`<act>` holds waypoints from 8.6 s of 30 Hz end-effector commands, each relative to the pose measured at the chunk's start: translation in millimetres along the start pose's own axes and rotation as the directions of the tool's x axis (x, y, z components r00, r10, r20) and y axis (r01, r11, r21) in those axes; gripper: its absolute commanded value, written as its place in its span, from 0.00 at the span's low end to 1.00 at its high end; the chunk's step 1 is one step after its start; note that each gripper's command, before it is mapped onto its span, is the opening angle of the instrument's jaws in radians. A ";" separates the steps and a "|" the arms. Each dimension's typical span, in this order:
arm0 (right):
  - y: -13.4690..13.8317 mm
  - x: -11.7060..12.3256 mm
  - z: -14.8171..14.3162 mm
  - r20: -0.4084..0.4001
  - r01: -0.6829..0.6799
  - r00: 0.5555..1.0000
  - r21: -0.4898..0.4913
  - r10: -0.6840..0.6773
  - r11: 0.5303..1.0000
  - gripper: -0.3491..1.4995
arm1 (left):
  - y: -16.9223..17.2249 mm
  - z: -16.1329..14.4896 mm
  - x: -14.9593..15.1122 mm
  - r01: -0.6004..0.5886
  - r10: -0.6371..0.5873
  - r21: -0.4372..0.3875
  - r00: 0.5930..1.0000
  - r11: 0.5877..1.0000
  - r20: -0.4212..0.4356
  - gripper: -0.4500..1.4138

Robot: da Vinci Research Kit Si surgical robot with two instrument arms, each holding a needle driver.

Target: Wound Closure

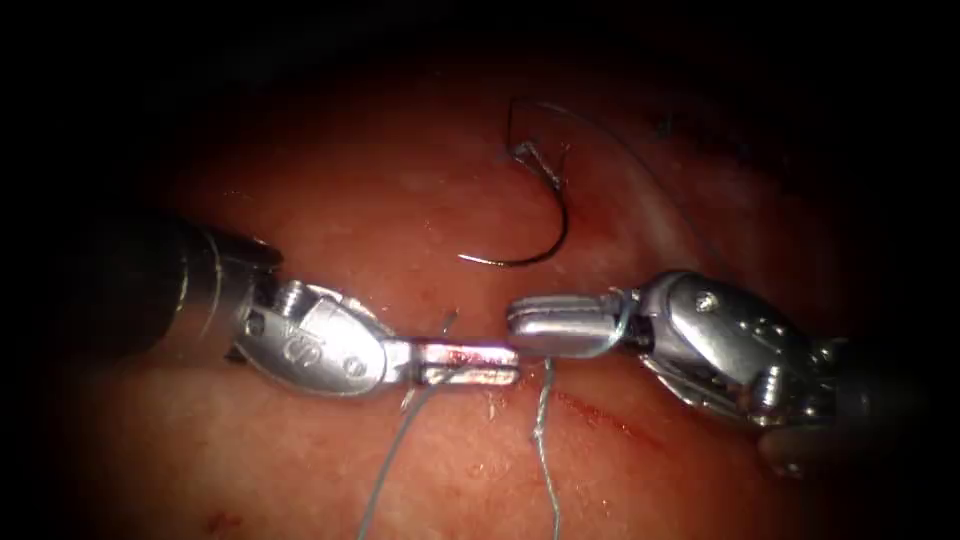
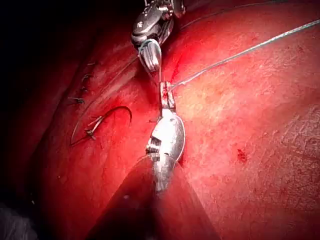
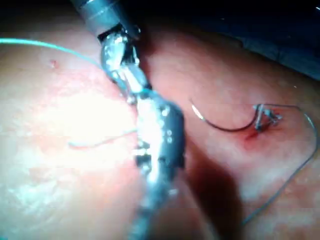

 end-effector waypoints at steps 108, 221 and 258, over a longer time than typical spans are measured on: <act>-4.3 -6.2 2.1 0.460 -0.037 0.750 0.746 -0.475 0.665 0.00 | -0.6 0.1 0.2 0.006 -0.006 -0.016 1.000 1.000 -0.005 0.00; 0.8 4.9 -9.3 0.518 0.221 0.855 -0.427 0.037 0.877 0.86 | 6.2 -4.3 15.4 -0.044 0.044 0.010 0.997 0.999 0.060 0.00; -3.7 -2.5 4.9 0.298 0.252 0.938 -0.239 -0.176 0.938 0.37 | -7.0 1.6 3.5 -0.067 0.066 0.005 0.994 0.998 0.086 0.00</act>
